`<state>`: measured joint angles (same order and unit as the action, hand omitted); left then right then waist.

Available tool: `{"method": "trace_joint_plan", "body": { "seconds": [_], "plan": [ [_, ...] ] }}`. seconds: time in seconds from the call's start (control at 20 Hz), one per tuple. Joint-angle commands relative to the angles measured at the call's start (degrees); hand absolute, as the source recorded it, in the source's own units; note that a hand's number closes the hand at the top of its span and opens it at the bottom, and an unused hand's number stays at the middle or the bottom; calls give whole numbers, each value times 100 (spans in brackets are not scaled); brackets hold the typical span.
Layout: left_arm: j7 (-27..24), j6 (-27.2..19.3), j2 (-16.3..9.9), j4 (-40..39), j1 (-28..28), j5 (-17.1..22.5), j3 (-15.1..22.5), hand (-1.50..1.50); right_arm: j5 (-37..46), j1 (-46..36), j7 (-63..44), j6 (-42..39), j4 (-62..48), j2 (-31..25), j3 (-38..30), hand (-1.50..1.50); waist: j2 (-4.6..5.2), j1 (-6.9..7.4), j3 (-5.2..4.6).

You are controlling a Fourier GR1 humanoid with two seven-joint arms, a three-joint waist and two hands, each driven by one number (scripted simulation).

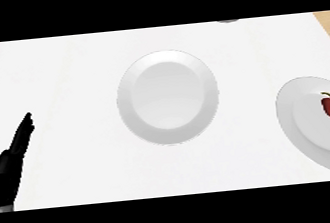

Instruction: Pick the bell pepper from the plate and place it in the plate

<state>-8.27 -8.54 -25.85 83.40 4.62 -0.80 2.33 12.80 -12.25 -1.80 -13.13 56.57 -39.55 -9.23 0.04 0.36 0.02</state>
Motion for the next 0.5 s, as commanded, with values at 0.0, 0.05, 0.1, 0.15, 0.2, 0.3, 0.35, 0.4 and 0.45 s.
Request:
{"method": "trace_joint_plan", "body": {
  "seconds": [0.0, 0.05, 0.1, 0.15, 0.2, 0.3, 0.35, 0.4, 0.45],
  "plan": [
    [212, 189, 101, 351, 139, -148, -237, 0, 130, 229, 106, -60, 180, 115, -180, -150, -8, -25, -1],
    [-1, 461, -88, 270, 294, 42, -359, 0, 244, -341, -180, -160, -194, 73, -52, -150, -4, 7, -1],
    [143, 281, 206, 9, -159, -213, -254, 0, 325, -331, 277, -98, -659, 135, -157, -150, 1, -10, 0],
    [19, 361, 76, -215, -283, -79, -407, 0, 466, -529, 863, -16, -1412, -7, -182, -150, 13, 15, 3],
    [-145, 242, 223, 112, 224, -256, -339, 0, 564, -440, 292, 213, -776, 380, 12, -150, -1, 8, 0],
    [-148, 390, 309, -533, -420, -301, -307, 0, 642, -985, 963, 151, -1875, 196, -155, -150, 15, 15, 2],
    [-360, 336, 322, -47, 162, -269, -425, 0, 648, -581, 705, 295, -1409, 457, -70, -150, 0, 8, 0],
    [-47, 23, 603, 56, 38, -614, -108, 0, 750, -521, 845, 194, -1383, 356, 6, -150, 0, -4, 1],
    [233, 340, 434, 402, 116, -428, -249, 0, 795, -927, 1204, 198, -2043, 242, -150, -150, 5, 24, 3]
  ]
}}
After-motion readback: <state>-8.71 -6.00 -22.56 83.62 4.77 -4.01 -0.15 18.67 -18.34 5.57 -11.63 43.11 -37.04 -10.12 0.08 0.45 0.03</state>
